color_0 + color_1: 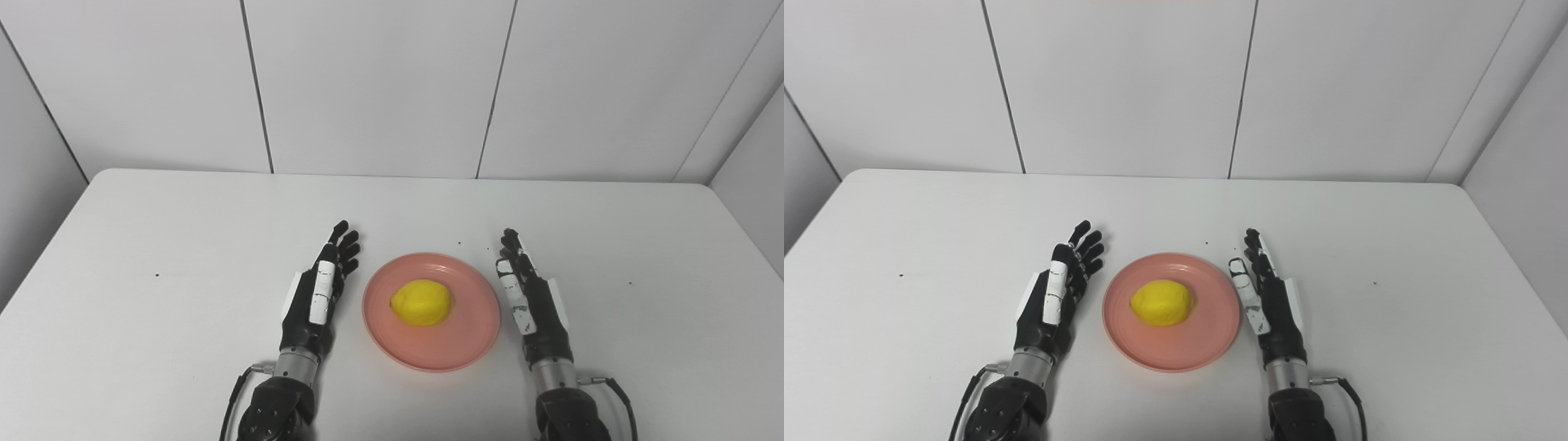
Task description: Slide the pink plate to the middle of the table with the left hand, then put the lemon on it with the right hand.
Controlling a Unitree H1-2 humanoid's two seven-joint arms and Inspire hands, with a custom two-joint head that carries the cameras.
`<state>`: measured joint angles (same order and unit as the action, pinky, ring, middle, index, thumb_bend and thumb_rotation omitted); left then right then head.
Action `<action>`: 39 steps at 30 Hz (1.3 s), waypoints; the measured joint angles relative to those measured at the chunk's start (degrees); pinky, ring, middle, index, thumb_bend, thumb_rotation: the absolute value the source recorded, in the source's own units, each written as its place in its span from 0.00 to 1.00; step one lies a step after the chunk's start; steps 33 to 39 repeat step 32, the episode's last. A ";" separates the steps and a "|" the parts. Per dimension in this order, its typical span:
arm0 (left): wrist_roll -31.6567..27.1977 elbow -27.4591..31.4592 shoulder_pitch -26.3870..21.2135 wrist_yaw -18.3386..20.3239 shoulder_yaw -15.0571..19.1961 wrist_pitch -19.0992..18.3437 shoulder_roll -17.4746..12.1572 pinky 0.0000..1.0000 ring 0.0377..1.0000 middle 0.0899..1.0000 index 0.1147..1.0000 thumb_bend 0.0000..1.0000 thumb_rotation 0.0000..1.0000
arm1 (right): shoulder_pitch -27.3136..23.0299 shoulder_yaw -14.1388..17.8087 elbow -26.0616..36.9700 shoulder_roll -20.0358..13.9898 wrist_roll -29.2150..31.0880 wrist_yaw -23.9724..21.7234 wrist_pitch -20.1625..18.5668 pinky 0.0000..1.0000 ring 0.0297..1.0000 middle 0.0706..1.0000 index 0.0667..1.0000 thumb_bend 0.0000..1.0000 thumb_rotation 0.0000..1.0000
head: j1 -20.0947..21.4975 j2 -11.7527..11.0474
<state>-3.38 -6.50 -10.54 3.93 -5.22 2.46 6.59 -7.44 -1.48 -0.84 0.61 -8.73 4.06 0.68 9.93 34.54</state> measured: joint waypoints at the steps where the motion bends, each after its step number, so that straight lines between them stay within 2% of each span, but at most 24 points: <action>1: 0.03 0.00 0.00 0.00 -0.01 0.00 0.00 0.94 0.93 0.92 0.92 0.75 1.00 | 0.00 0.01 0.00 0.03 0.04 0.14 0.00 0.98 0.94 0.94 0.94 0.77 1.00 | 0.00 0.00; 13: 2.28 -0.13 -0.01 -0.04 -0.90 0.38 -0.32 0.93 0.93 0.92 0.92 0.69 1.00 | 0.01 0.29 0.25 0.51 1.12 1.08 0.30 0.98 0.93 0.92 0.92 0.73 1.00 | 0.09 -0.09; 16: 2.78 -0.19 -0.03 -0.04 -1.26 0.68 -0.48 0.94 0.93 0.92 0.92 0.70 0.94 | 0.08 0.34 0.46 0.67 1.26 1.15 0.69 0.99 0.93 0.92 0.92 0.75 1.00 | 0.17 -0.17; 25: 3.84 -0.24 -0.03 -0.08 -1.83 1.61 -0.62 0.93 0.94 0.93 0.92 0.67 0.85 | 0.83 0.35 1.42 0.79 1.74 1.16 0.78 0.98 0.91 0.91 0.91 0.74 0.99 | 0.44 -0.53; 32: 5.21 -0.48 -0.04 -0.19 -2.31 3.57 -0.64 0.93 0.94 0.94 0.93 0.65 0.85 | 1.00 0.31 1.61 0.82 1.37 1.26 0.80 0.98 0.91 0.91 0.91 0.74 1.00 | 0.79 -0.88; 39: 5.21 -0.48 -0.04 -0.19 -2.31 3.57 -0.64 0.93 0.94 0.94 0.93 0.65 0.85 | 1.00 0.31 1.61 0.82 1.37 1.26 0.80 0.98 0.91 0.91 0.91 0.74 1.00 | 0.79 -0.88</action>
